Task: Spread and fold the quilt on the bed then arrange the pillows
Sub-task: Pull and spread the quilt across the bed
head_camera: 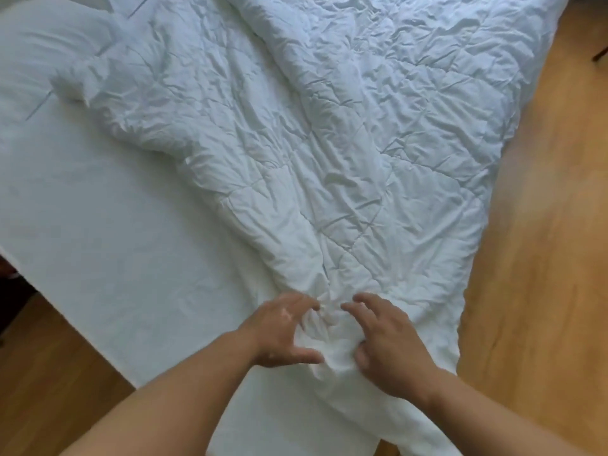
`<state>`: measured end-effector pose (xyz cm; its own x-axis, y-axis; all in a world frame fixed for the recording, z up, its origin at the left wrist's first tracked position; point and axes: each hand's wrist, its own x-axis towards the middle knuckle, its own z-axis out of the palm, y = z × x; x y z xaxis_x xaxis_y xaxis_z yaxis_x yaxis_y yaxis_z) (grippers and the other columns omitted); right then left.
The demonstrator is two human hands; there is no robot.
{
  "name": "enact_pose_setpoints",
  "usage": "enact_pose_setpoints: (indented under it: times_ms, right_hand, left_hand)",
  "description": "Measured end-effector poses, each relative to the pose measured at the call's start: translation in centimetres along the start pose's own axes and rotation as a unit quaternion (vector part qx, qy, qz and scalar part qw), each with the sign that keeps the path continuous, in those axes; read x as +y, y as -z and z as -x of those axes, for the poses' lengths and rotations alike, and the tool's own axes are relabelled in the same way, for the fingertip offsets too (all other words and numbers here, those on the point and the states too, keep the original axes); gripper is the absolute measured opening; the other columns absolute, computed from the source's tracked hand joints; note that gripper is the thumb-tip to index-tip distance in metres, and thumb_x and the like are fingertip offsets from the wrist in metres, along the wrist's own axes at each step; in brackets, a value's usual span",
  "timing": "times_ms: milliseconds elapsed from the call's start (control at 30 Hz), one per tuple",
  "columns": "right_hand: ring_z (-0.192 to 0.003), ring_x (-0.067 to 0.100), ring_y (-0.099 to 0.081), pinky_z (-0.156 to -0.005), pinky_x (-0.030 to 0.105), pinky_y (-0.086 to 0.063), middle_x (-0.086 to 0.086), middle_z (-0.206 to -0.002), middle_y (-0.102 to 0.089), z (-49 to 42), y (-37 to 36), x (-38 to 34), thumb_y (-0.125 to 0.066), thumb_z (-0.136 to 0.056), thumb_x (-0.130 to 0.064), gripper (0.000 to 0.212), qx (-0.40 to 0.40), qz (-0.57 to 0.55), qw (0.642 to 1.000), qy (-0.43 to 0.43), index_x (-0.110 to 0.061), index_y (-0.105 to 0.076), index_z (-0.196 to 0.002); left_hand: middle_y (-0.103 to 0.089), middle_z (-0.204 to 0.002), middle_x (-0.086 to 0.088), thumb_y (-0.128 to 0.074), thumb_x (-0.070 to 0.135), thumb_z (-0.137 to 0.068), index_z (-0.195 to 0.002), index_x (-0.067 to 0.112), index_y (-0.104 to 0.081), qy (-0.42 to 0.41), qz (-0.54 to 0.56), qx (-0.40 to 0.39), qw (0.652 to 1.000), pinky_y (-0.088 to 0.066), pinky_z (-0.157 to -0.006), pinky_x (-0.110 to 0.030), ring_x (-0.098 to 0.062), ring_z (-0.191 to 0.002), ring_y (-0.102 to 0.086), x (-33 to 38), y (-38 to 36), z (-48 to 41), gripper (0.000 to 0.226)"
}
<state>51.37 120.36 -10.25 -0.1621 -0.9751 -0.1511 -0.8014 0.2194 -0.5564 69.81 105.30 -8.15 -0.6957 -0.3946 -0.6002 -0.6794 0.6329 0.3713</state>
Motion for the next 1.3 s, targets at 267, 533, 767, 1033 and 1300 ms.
enact_pose_setpoints:
  times_ms: [267, 533, 767, 1033, 1300]
  right_hand:
    - [-0.103, 0.023, -0.057, -0.097, 0.042, -0.043, -0.003, -0.112, -0.058, -1.0, -8.5, -8.9, -0.064, -0.056, -0.054, 0.079, -0.028, 0.100, 0.988, -0.116, -0.023, -0.054, -0.128]
    - [-0.103, 0.025, -0.060, -0.115, 0.042, -0.032, 0.000, -0.111, -0.064, -3.2, -14.1, -8.8, -0.075, -0.064, -0.025, 0.070, 0.033, 0.141, 0.964, -0.221, -0.016, -0.056, -0.131]
    - [-0.088, 0.034, -0.064, -0.073, 0.039, -0.046, 0.007, -0.091, -0.069, -4.8, -11.3, -7.1, -0.062, -0.086, -0.033, 0.023, 0.052, 0.061, 0.945, -0.318, -0.022, -0.055, -0.105]
    - [-0.076, 0.022, -0.061, -0.072, 0.043, -0.048, -0.003, -0.072, -0.065, -2.6, -1.2, -8.4, -0.056, -0.058, -0.043, 0.023, -0.150, -0.081, 0.944, -0.281, -0.020, -0.056, -0.062]
    - [-0.098, 0.030, -0.057, -0.081, 0.045, -0.048, 0.004, -0.104, -0.059, 0.5, -6.5, -8.3, -0.070, -0.079, -0.021, 0.037, 0.115, 0.118, 0.950, -0.264, -0.020, -0.055, -0.113]
  left_hand:
    - [-0.036, -0.140, -0.001, -0.073, 0.052, -0.066, -0.141, 0.034, -0.035, -0.185, -0.295, 0.056, 0.936, -0.034, -0.110, -0.038, -0.024, -0.119, -0.042, -10.2, 2.7, -4.3, 0.085]
    - [-0.039, -0.150, 0.001, -0.056, 0.038, -0.084, -0.146, 0.030, -0.039, -0.224, -0.289, 0.168, 0.916, -0.020, -0.117, -0.059, -0.033, -0.141, -0.032, -17.7, 1.8, -7.0, 0.064]
    - [-0.069, -0.119, -0.008, -0.052, 0.040, -0.089, -0.129, 0.025, -0.058, -0.149, -0.235, 0.130, 0.952, -0.046, -0.097, -0.042, -0.034, -0.110, -0.063, -15.7, 4.1, -10.1, 0.043]
    - [-0.065, -0.091, 0.008, -0.051, 0.068, -0.087, -0.089, 0.029, -0.057, -0.129, -0.087, -0.187, 0.970, -0.050, -0.081, -0.036, -0.016, -0.086, -0.061, -13.8, 5.9, -0.9, 0.040]
    - [-0.054, -0.092, -0.007, -0.070, 0.043, -0.081, -0.098, 0.016, -0.049, -0.143, -0.219, 0.240, 0.935, -0.048, -0.073, -0.043, -0.032, -0.084, -0.055, -14.1, 2.4, 1.2, 0.038]
